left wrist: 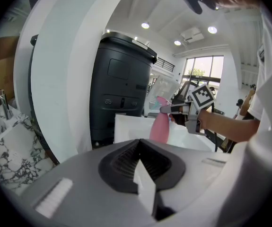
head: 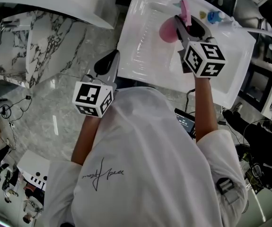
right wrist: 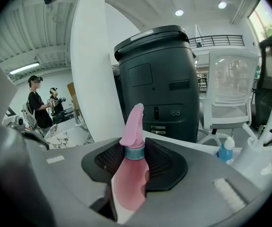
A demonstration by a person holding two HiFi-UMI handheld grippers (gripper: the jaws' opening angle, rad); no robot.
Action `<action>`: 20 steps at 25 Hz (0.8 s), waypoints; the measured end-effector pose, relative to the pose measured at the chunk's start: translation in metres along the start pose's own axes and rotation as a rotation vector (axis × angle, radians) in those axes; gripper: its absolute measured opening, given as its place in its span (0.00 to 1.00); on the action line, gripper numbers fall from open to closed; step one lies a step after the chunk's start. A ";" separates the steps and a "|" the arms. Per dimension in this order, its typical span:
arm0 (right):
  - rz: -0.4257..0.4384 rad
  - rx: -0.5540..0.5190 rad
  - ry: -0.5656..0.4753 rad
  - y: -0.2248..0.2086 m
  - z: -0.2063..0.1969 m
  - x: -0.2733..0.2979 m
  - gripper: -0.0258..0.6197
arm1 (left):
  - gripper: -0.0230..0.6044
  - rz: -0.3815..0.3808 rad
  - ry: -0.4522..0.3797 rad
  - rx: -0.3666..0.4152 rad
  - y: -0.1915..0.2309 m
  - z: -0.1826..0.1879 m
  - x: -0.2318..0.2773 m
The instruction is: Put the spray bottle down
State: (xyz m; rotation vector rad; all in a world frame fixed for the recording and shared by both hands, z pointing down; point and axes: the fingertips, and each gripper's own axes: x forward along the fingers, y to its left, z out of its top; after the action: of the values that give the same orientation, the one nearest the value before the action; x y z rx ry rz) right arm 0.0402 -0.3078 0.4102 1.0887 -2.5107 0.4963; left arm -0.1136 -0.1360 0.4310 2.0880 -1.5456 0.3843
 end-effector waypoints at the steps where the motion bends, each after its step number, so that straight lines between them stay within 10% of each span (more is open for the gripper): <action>1: 0.000 0.000 0.001 0.000 0.000 0.002 0.24 | 0.12 0.001 0.002 0.000 0.001 -0.001 0.000; 20: -0.032 0.000 -0.005 -0.009 0.011 0.034 0.24 | 0.12 -0.040 0.049 -0.029 0.016 -0.009 -0.001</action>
State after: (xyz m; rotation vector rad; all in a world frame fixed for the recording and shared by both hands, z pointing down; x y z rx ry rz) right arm 0.0229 -0.3391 0.4179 1.1297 -2.4939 0.4855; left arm -0.1285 -0.1343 0.4419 2.0687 -1.4708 0.3933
